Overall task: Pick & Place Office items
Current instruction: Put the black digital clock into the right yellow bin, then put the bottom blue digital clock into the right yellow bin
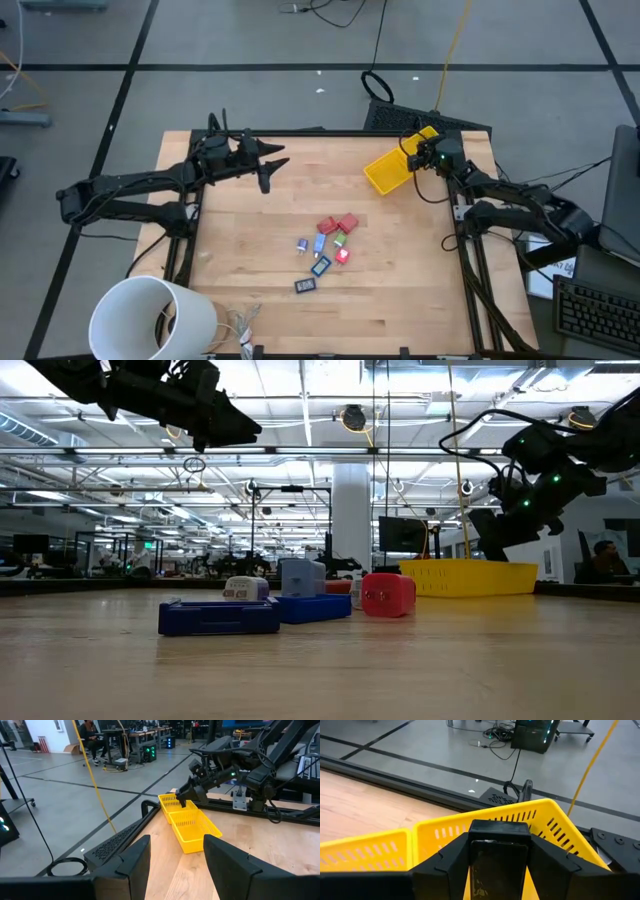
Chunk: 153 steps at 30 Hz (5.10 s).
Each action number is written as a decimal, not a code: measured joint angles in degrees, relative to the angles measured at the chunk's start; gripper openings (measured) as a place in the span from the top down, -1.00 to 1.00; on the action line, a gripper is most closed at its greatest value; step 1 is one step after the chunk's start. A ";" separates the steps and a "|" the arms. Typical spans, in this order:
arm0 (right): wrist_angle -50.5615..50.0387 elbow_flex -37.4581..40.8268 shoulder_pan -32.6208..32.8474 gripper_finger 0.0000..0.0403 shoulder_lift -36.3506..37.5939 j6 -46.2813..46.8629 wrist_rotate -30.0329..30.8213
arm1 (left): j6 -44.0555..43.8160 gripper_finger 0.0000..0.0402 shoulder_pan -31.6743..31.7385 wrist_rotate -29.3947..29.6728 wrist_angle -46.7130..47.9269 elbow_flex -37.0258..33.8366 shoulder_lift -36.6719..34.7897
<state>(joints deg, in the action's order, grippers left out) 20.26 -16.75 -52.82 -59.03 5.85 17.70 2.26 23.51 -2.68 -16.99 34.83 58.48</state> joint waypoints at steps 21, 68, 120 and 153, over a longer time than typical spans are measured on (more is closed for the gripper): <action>0.55 0.00 0.02 0.06 -0.19 -0.73 0.01 | 0.03 0.08 0.00 0.04 -0.02 0.02 0.00; 15.96 -0.02 4.15 -0.14 -0.17 3.93 -54.06 | -0.55 0.08 -0.02 0.07 -0.02 0.04 0.00; 29.97 -0.04 13.94 -0.13 -0.17 5.67 -56.81 | -30.95 -0.60 -46.05 1.59 46.84 36.00 48.34; 32.23 -0.04 18.18 -0.07 -0.17 9.52 -56.46 | -39.83 0.05 -50.12 11.88 48.06 36.06 54.80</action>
<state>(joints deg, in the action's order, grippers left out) 52.49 -16.80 -34.63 -59.20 15.38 -38.76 -37.57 -26.61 9.20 31.07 70.89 113.27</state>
